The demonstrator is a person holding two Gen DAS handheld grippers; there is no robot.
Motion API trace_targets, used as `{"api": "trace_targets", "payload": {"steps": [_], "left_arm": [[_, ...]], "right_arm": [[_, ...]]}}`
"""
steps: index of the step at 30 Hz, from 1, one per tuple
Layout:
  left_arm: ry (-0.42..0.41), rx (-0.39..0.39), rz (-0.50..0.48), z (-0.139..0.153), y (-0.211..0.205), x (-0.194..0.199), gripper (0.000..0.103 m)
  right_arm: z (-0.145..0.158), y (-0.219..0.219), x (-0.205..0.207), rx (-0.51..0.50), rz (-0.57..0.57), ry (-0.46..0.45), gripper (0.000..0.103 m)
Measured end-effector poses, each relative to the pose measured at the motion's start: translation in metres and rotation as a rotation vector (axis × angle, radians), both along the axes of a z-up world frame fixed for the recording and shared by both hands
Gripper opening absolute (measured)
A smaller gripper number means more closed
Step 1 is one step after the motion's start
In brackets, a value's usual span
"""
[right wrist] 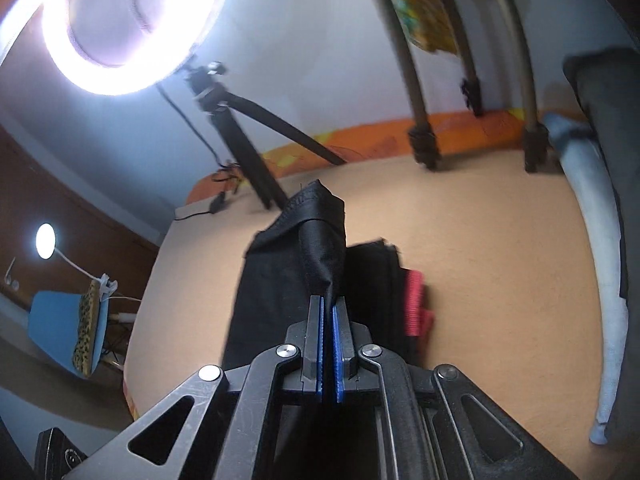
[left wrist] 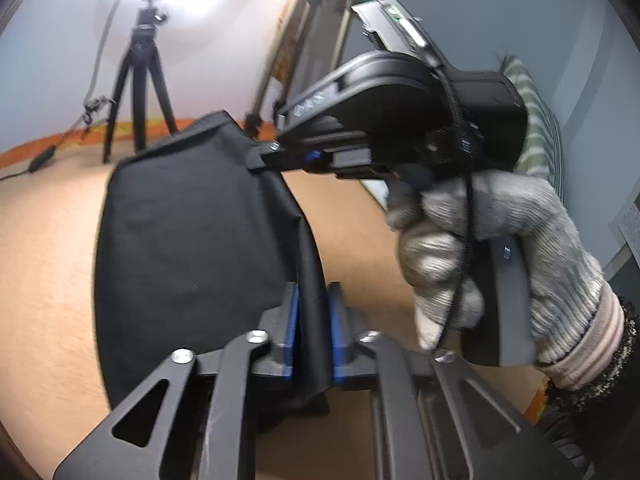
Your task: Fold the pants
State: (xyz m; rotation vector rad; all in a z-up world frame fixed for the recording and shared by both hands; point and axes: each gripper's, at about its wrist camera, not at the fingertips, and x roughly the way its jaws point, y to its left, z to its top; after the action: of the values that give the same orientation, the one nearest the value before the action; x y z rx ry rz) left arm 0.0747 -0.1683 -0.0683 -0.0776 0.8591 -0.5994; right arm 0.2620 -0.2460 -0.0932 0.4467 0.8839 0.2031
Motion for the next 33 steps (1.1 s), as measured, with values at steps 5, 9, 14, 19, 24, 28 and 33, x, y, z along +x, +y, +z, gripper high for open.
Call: {"api": "trace_targets", "payload": {"steps": [5,9,14,19,24,28,33], "left_arm": [[-0.028,0.046,-0.065,0.007,-0.001,-0.017,0.042],[-0.101,0.081,-0.025,0.012,0.029,-0.016,0.042],[-0.098,0.144,0.118,-0.008,0.068,0.017,0.042],[-0.066,0.203,0.153,-0.025,0.072,0.034,0.042],[-0.052,0.259,0.138,-0.037,0.068,0.041,0.042],[-0.044,0.251,0.146,-0.038,0.068,0.044,0.042],[-0.035,0.254,0.146,-0.043,0.067,0.046,0.042]], "right_arm": [[-0.014,-0.011,0.009,0.008,-0.007,0.005,0.001],[-0.017,-0.023,0.008,0.006,-0.029,-0.004,0.001],[-0.028,-0.04,0.001,0.036,-0.053,0.014,0.001],[-0.034,-0.034,0.001,-0.023,-0.067,0.031,0.002],[-0.018,-0.026,-0.003,-0.187,-0.089,-0.015,0.021],[0.011,-0.014,-0.007,-0.206,-0.023,-0.155,0.024],[0.012,0.014,0.028,-0.199,0.097,-0.168,0.03]]}}
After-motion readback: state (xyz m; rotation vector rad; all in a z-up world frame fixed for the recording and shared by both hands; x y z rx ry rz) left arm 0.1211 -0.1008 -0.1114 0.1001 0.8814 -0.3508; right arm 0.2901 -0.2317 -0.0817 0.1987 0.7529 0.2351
